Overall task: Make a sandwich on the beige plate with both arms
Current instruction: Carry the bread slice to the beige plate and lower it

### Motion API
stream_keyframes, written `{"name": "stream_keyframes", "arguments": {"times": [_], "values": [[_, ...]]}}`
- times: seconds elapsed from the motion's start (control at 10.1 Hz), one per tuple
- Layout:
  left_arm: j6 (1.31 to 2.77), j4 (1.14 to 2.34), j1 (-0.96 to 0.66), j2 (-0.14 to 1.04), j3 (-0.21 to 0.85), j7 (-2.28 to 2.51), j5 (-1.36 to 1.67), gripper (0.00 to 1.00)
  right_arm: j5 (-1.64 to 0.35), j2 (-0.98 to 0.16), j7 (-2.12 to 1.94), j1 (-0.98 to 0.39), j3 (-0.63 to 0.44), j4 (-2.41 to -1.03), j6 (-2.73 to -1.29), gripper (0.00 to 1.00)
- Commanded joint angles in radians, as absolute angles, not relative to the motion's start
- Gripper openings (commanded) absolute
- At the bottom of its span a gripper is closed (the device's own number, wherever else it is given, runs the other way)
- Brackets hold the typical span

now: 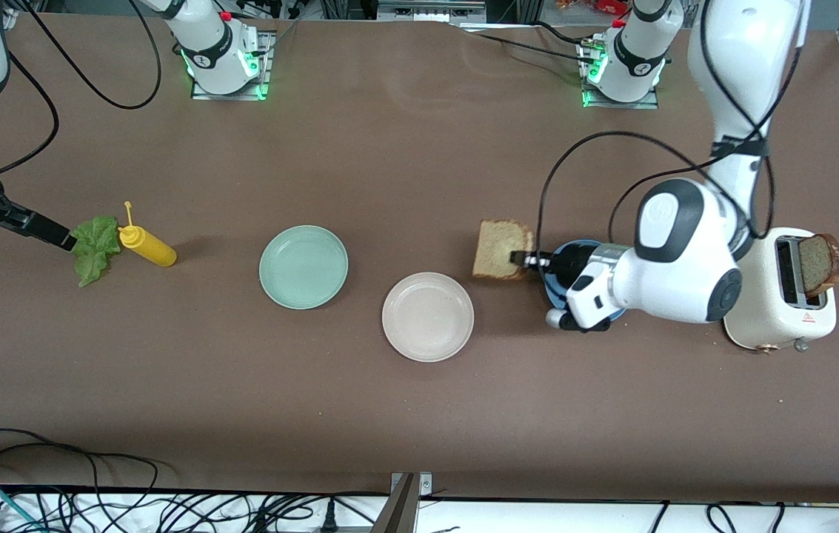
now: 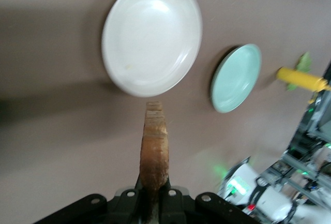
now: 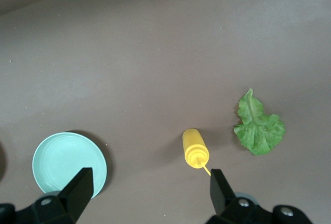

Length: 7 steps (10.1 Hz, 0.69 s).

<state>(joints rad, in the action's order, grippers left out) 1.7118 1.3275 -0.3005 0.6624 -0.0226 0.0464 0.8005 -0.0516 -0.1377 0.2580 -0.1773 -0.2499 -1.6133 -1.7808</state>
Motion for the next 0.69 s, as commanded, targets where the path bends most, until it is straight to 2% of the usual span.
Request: {"name": "stream_keyframes", "arguments": {"times": [0.0, 0.3, 0.59], "values": [[1.782, 1.27, -0.359, 0.712, -0.035, 0.066, 0.856, 0.0, -0.071, -0.132, 0.241, -0.173, -0.25, -1.615, -1.786, 1.0], [1.847, 1.264, -0.399, 0.791, -0.034, 0.063, 0.961, 0.0, -0.071, -0.132, 0.241, -0.173, -0.25, -1.615, -1.784, 1.0], [2.027, 1.264, -0.466, 0.856, -0.035, 0.067, 1.083, 0.0, -0.071, -0.132, 0.241, -0.173, -0.25, -1.615, -1.784, 1.0]]}}
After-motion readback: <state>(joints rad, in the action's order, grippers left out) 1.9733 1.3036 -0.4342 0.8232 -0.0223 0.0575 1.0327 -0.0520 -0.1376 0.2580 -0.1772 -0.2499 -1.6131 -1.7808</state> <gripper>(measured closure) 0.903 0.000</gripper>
